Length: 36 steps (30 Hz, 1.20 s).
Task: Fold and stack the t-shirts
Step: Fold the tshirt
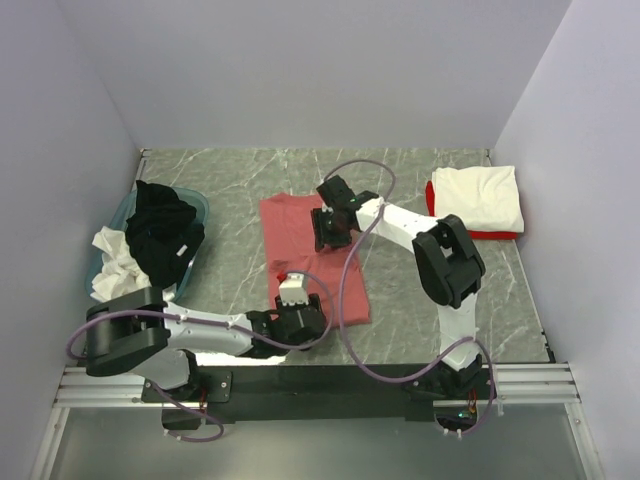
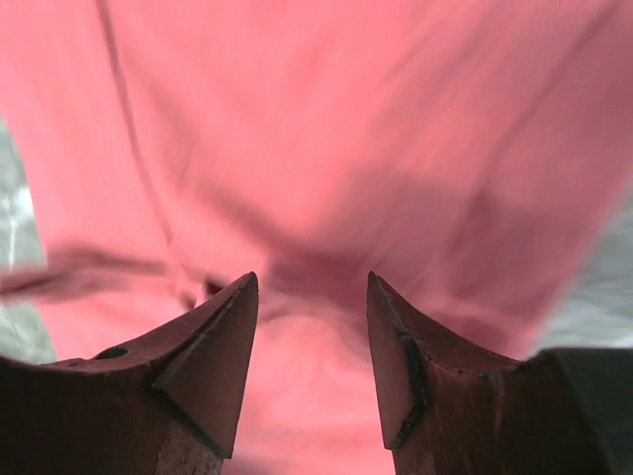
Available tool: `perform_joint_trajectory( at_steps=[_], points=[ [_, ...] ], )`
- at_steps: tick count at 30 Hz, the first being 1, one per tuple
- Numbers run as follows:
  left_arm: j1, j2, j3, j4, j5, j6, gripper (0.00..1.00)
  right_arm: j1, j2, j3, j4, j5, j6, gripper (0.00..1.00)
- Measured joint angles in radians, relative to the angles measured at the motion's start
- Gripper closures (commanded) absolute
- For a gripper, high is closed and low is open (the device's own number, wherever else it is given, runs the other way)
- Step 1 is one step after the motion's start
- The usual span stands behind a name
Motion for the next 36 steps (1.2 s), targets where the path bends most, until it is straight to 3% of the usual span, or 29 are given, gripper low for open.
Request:
perform_joint_trajectory(
  at_steps=[8, 17, 24, 36],
  points=[
    [-0.093, -0.032, 0.014, -0.144, -0.050, -0.110, 0.36, -0.048, -0.124, -0.014, -0.012, 0.099, 0.001, 0.45],
    [-0.108, -0.087, 0.064, -0.385, -0.042, -0.116, 0.23, -0.031, -0.547, -0.409, 0.031, 0.142, 0.033, 0.43],
    [-0.108, -0.150, 0.137, -0.538, -0.069, -0.120, 0.17, 0.058, -0.773, -0.639, 0.031, 0.144, 0.113, 0.42],
    [-0.019, -0.407, -0.010, -0.660, -0.031, -0.219, 0.14, 0.277, -0.831, -0.788, 0.053, 0.145, 0.293, 0.42]
  ],
)
